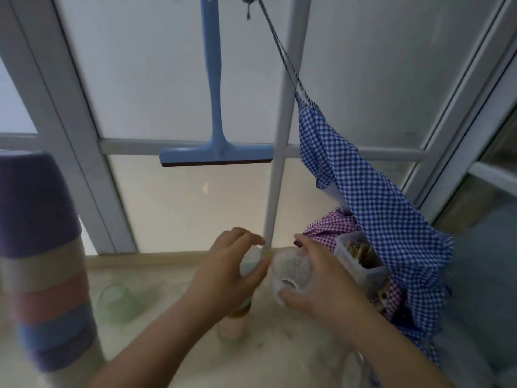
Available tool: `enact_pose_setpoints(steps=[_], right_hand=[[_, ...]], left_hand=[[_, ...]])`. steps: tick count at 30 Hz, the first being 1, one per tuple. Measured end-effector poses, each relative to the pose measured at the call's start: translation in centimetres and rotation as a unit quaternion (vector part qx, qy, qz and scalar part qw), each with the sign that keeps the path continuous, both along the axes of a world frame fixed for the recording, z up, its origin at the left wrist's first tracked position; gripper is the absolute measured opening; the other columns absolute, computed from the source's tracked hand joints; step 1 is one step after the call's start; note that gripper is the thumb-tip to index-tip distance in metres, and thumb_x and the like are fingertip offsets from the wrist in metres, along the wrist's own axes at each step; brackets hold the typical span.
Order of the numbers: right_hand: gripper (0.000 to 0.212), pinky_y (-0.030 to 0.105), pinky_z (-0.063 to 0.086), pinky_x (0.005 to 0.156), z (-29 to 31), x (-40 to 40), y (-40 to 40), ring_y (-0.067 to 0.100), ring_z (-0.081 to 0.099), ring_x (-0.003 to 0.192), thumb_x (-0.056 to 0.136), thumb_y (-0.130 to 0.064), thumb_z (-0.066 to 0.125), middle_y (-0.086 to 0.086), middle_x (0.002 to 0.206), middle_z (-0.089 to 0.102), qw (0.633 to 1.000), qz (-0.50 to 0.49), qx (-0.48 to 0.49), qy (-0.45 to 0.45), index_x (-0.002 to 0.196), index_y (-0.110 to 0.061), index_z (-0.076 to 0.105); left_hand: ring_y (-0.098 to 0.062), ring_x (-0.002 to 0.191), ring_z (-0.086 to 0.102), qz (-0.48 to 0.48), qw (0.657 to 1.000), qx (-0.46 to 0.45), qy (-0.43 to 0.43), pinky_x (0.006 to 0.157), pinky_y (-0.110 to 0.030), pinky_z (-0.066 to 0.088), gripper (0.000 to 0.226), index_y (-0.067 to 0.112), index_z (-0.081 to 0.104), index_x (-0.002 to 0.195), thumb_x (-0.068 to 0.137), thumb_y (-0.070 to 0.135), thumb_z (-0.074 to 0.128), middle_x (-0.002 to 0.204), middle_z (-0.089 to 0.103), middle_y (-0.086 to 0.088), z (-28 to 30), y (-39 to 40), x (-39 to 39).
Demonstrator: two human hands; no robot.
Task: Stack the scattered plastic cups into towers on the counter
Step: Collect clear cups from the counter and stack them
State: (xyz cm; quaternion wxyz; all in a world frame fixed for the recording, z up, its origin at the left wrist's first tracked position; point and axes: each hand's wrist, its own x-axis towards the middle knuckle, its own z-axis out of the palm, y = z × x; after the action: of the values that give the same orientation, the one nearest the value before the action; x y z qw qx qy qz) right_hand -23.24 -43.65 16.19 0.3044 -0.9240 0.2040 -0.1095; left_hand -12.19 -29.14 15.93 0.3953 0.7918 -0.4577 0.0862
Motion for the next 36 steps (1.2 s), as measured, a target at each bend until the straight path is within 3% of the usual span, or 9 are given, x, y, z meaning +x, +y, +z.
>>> enact_pose_setpoints(steps=[5,11,14,17,20,25,30,34,36], right_hand=[[0.108,0.039,0.038,0.106,1.3,1.8,0.5,0.013,0.035,0.130,0.055,-0.062,0.072,-0.013,0.140,0.039,0.998,0.048,0.016,-0.038,0.138,-0.042,0.007],[0.102,0.026,0.033,0.099,1.5,1.5,0.8,0.004,0.030,0.117,0.061,-0.058,0.071,-0.019,0.132,0.036,0.994,0.079,0.042,-0.064,0.138,-0.045,0.006],[0.101,0.033,0.044,0.099,1.2,1.1,-0.1,0.011,0.039,0.124,0.052,-0.065,0.064,-0.013,0.143,0.034,0.983,0.047,0.144,-0.105,0.137,-0.043,0.015],[0.085,0.012,0.050,0.074,0.6,0.8,-0.7,0.003,0.050,0.107,0.055,-0.064,0.062,-0.012,0.135,0.041,0.967,0.050,0.212,-0.130,0.130,-0.043,0.028],[0.062,0.026,0.050,0.091,0.2,1.1,-0.1,0.009,0.048,0.118,0.059,-0.065,0.066,-0.012,0.129,0.045,0.954,0.054,0.249,-0.159,0.112,-0.050,0.037],[0.059,0.020,0.044,0.082,1.8,3.2,-0.4,0.012,0.046,0.109,0.071,-0.037,0.074,-0.008,0.118,0.046,0.971,0.002,0.138,-0.196,0.118,-0.030,0.038],[0.070,0.027,0.036,0.092,1.1,6.7,-0.5,0.015,0.043,0.117,0.073,-0.034,0.073,-0.004,0.131,0.040,0.993,0.063,0.062,-0.083,0.131,-0.036,0.033],[0.072,0.026,0.041,0.083,-0.2,8.2,1.1,0.013,0.044,0.100,0.073,-0.029,0.072,-0.001,0.130,0.045,0.995,0.066,0.062,-0.029,0.131,-0.032,0.030],[0.067,0.030,0.045,0.086,-0.7,8.5,1.6,0.018,0.047,0.103,0.074,-0.028,0.069,0.001,0.133,0.045,0.996,0.074,0.050,-0.011,0.131,-0.030,0.033]], left_hand=[[-0.008,0.096,0.046,-0.097,0.989,0.052,-0.094,0.082,-0.017,0.039,0.024,0.022,0.064,0.096,0.078,0.031,0.052,0.097,0.063,0.005,0.7,0.6,-0.7],[-0.008,0.087,0.047,-0.065,0.988,0.063,-0.129,0.075,-0.016,0.041,0.019,0.019,0.064,0.087,0.079,0.029,0.050,0.087,0.067,0.004,0.0,1.5,-0.2],[-0.004,0.082,0.053,0.006,1.000,-0.014,-0.022,0.072,-0.012,0.041,0.015,0.022,0.064,0.083,0.080,0.032,0.055,0.080,0.063,0.014,0.2,1.5,-0.8],[-0.002,0.078,0.062,0.046,0.986,-0.069,0.143,0.073,-0.011,0.047,0.008,0.020,0.064,0.075,0.081,0.015,0.066,0.078,0.067,0.012,0.0,1.4,-1.2],[-0.001,0.071,0.063,0.042,0.972,-0.078,0.217,0.069,-0.014,0.048,0.013,0.018,0.065,0.070,0.079,0.009,0.067,0.069,0.069,0.010,-0.6,1.2,-2.0],[0.001,0.078,0.062,0.118,0.962,-0.079,0.234,0.069,-0.012,0.050,0.019,0.033,0.057,0.090,0.082,0.017,0.064,0.089,0.066,0.015,-2.1,2.2,-1.7],[0.000,0.074,0.060,0.168,0.966,-0.022,0.193,0.066,-0.019,0.047,0.021,0.035,0.055,0.081,0.080,0.016,0.065,0.081,0.065,0.012,-4.0,5.3,-1.0],[-0.003,0.077,0.059,0.182,0.967,0.026,0.176,0.067,-0.016,0.045,0.016,0.034,0.054,0.089,0.081,0.023,0.063,0.085,0.062,0.013,-5.4,7.0,-0.7],[-0.004,0.079,0.059,0.190,0.966,0.035,0.170,0.069,-0.018,0.046,0.017,0.035,0.053,0.090,0.081,0.025,0.062,0.087,0.062,0.013,-5.8,7.6,-0.6]])
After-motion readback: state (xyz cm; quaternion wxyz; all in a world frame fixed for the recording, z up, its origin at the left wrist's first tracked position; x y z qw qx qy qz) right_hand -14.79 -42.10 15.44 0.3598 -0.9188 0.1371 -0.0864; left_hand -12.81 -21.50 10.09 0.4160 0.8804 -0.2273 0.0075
